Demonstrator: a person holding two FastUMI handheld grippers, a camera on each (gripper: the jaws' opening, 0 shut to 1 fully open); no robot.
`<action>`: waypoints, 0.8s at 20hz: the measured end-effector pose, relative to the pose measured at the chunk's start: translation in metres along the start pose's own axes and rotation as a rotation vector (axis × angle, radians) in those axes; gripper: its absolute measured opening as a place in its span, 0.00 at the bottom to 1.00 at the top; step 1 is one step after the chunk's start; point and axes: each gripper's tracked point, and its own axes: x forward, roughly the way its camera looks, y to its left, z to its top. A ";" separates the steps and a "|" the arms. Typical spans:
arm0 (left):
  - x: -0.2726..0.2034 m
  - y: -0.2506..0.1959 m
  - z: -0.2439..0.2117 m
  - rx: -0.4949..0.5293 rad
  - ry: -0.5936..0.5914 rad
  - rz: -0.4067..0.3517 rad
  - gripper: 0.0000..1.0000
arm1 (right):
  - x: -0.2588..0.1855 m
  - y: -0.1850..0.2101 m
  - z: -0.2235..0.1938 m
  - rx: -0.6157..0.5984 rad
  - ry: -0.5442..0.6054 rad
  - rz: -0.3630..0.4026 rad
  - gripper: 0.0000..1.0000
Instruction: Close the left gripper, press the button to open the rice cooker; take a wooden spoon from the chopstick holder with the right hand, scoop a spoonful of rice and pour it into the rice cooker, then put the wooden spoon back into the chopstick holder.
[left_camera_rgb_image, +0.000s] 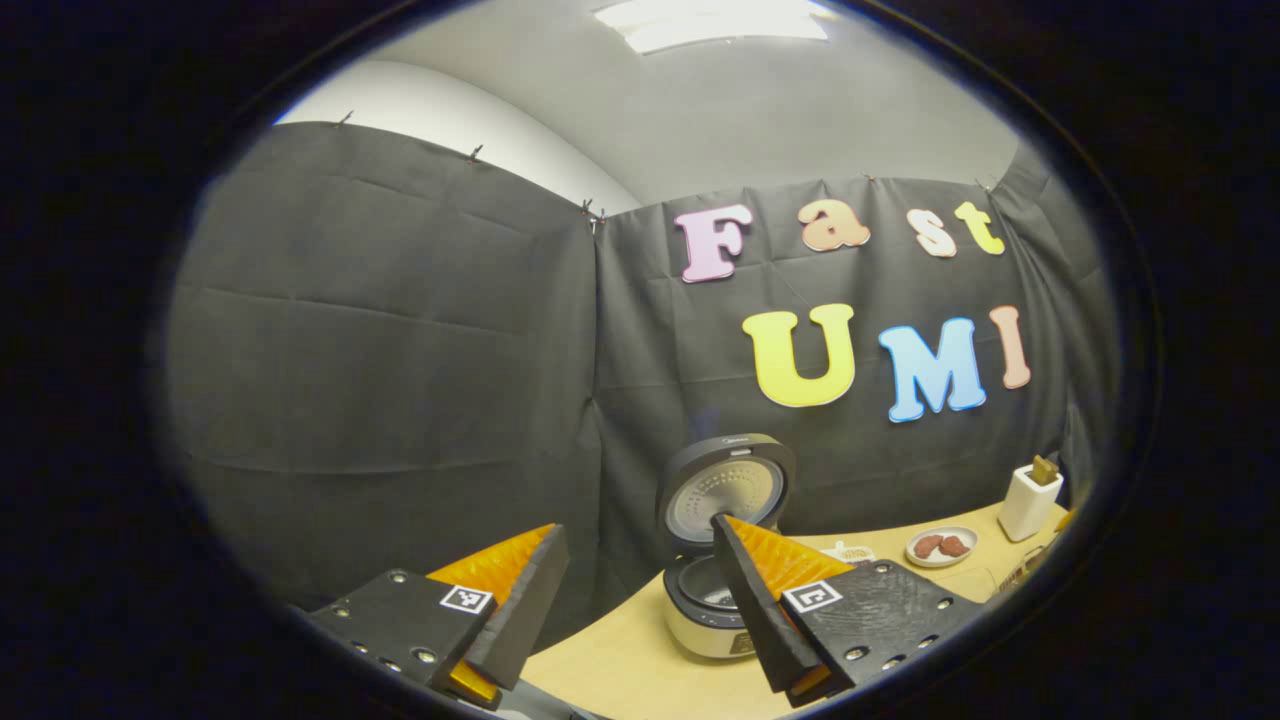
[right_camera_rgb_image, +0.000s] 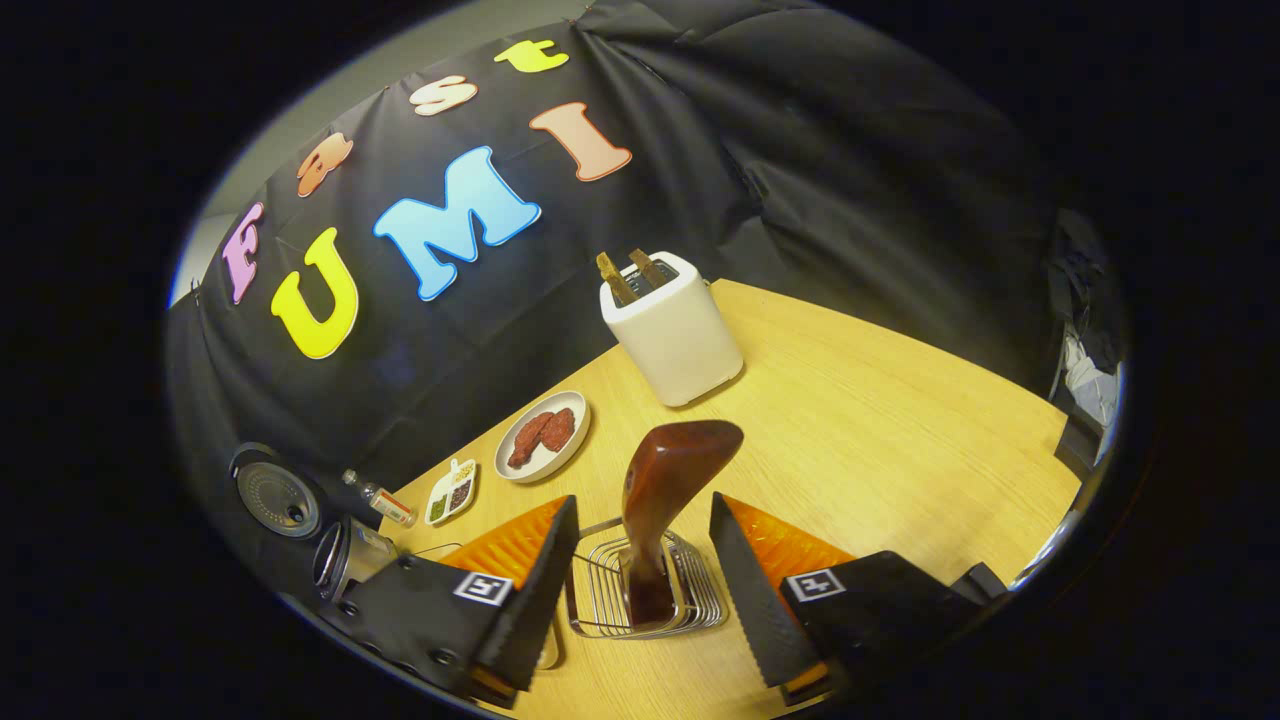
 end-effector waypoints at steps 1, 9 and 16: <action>0.000 0.002 -0.003 0.002 0.003 0.002 0.89 | 0.002 0.000 0.000 0.008 0.005 0.001 0.77; 0.005 0.017 -0.010 -0.020 0.015 0.015 0.89 | 0.008 0.000 -0.016 -0.027 0.018 -0.042 0.19; 0.019 0.013 -0.010 -0.045 0.006 -0.001 0.89 | -0.011 0.025 0.010 -0.165 -0.055 -0.038 0.12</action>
